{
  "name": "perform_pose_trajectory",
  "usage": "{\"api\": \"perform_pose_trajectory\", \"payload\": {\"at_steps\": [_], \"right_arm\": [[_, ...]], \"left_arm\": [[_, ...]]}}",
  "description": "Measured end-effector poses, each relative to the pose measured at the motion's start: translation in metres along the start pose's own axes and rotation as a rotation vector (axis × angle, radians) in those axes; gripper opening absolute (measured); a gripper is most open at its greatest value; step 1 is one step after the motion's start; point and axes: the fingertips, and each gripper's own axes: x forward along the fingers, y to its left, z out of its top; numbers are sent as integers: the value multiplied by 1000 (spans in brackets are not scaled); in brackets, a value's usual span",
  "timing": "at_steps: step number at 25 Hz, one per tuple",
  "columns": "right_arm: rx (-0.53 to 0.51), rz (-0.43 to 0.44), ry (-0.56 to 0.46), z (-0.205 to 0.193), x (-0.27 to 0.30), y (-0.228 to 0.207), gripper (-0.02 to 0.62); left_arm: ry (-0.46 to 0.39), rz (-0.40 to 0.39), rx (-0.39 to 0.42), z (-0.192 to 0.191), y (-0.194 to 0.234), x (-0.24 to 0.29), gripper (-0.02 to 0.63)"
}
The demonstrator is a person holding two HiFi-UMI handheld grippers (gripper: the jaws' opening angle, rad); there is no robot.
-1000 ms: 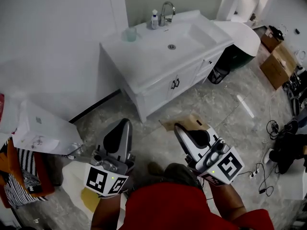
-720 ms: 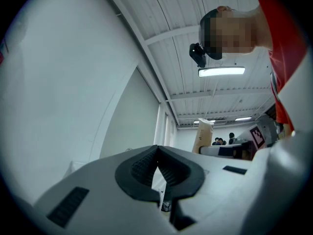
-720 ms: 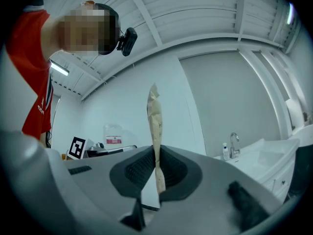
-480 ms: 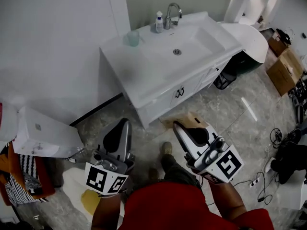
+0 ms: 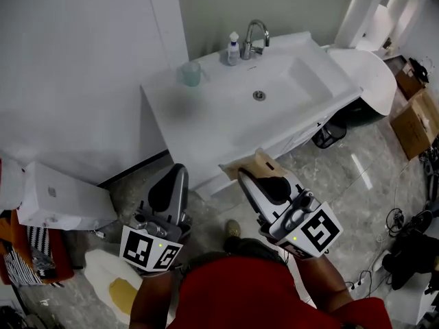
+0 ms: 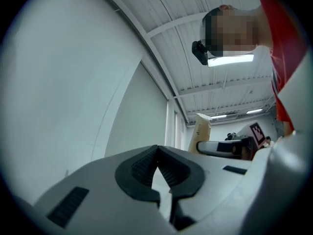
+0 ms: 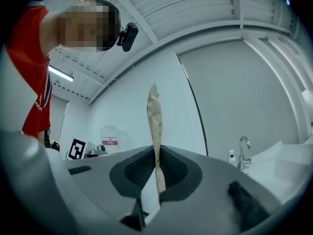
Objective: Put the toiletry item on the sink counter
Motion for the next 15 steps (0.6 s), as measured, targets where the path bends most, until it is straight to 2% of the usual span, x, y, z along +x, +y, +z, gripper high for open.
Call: {"api": "perform_pose_trajectory", "payload": {"at_steps": [8, 15], "right_arm": [[14, 38, 19, 0, 37, -59, 44], [21, 49, 24, -8, 68, -92, 44]], "left_arm": [[20, 37, 2, -9, 21, 55, 17], [31, 56, 17, -15, 50, 82, 17]]}}
